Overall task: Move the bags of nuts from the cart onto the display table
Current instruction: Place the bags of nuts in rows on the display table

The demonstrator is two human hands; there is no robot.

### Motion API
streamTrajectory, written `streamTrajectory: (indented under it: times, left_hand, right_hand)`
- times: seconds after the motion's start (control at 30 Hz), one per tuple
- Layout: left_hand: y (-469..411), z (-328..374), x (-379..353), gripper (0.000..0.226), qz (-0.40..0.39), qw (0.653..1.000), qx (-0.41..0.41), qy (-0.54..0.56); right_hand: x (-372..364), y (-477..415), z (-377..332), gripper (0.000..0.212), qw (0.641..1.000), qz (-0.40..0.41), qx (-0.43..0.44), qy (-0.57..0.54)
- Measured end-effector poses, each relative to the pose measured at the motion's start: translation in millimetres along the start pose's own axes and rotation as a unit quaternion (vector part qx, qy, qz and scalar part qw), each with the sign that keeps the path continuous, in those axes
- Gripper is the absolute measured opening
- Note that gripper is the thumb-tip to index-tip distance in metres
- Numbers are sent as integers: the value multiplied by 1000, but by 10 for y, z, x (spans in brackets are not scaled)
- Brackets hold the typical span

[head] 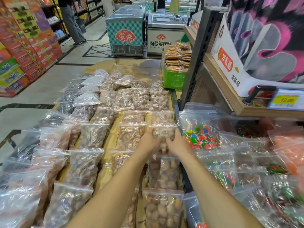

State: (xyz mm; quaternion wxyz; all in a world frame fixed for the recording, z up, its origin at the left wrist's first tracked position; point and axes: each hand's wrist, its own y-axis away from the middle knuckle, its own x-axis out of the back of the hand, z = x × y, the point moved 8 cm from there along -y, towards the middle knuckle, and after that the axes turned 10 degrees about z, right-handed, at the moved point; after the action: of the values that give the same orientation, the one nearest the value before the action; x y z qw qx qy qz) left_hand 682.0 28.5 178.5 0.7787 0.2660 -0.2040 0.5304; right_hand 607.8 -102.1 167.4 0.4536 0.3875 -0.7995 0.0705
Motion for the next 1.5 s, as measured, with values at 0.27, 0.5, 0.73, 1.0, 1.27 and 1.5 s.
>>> streamTrajectory:
  times: [0.27, 0.5, 0.73, 1.0, 1.27, 1.5]
  left_hand:
    - [-61, -410, 763, 61, 85, 995, 39, 26]
    - [-56, -908, 1086, 64, 68, 994, 87, -9]
    - [-201, -1006, 992, 13, 38, 998, 47, 13]
    - [-233, -1068, 1042, 62, 44, 998, 52, 14]
    - [-36, -1238, 1197, 74, 47, 995, 61, 63]
    - [482, -1580, 1081, 84, 43, 994, 83, 55]
  right_hand:
    - [-148, 352, -688, 46, 991, 40, 125, 8]
    - [-821, 401, -888, 62, 994, -56, 85, 29]
    - [-1026, 304, -859, 74, 995, -55, 64, 58]
    - [-1096, 283, -882, 75, 996, -52, 63, 39]
    - [-796, 677, -963, 68, 996, 26, 83, -26]
    - [-953, 1210, -715, 82, 996, 33, 56, -61]
